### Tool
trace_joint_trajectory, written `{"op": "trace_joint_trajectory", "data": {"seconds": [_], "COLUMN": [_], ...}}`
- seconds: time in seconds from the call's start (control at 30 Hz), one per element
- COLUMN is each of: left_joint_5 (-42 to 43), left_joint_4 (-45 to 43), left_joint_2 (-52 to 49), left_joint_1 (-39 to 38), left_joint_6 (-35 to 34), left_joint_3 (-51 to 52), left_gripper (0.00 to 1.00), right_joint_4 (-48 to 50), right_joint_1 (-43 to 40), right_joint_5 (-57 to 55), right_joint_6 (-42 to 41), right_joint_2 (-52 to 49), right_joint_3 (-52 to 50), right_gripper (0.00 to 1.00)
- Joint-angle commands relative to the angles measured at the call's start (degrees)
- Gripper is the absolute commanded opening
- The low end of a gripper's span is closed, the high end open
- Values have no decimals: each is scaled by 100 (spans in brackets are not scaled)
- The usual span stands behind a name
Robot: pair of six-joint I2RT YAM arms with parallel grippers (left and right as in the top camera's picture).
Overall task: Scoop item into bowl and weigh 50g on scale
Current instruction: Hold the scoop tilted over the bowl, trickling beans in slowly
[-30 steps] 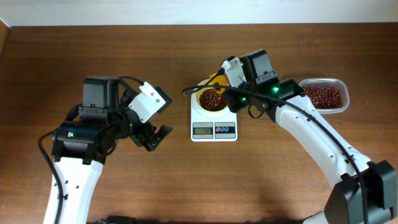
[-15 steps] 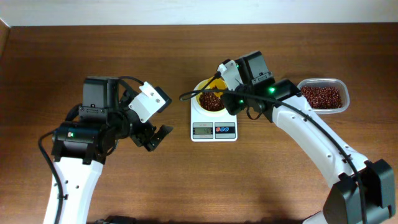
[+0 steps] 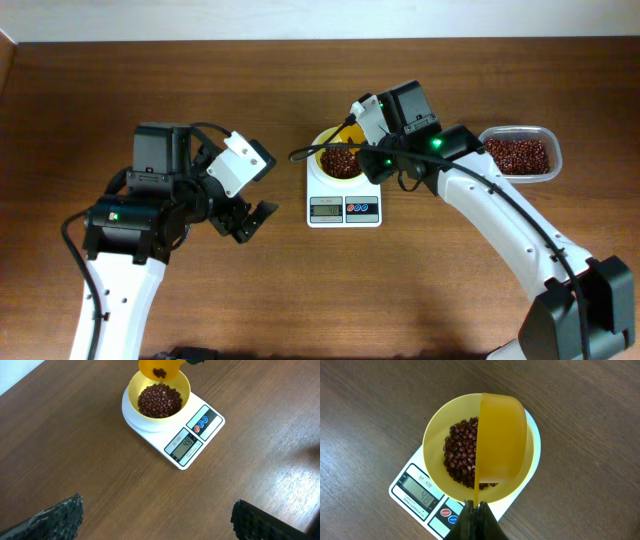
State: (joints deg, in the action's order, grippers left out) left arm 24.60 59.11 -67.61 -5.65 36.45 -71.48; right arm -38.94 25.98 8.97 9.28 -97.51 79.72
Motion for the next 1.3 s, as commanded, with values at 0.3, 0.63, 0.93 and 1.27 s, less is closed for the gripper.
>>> {"op": "trace_joint_trajectory", "data": {"seconds": [0.3, 0.63, 0.93, 1.27], "left_joint_5": [-2, -2, -2, -2], "left_joint_4": [-4, -4, -4, -4], "left_joint_2": [2, 2, 2, 2], "left_joint_1": [20, 17, 17, 17], "left_joint_6": [90, 90, 90, 90], "left_joint_3": [-101, -101, -101, -101], "left_gripper": [99, 99, 99, 99], "right_joint_4": [68, 2, -11, -120], "right_joint_1": [107, 111, 111, 140], "right_joint_5": [-125, -195, -195, -50], "right_joint_6": [37, 37, 35, 15], "right_joint_2": [-37, -48, -48, -33], "right_joint_3": [251, 269, 269, 350], "right_gripper": [4, 4, 4, 4]}}
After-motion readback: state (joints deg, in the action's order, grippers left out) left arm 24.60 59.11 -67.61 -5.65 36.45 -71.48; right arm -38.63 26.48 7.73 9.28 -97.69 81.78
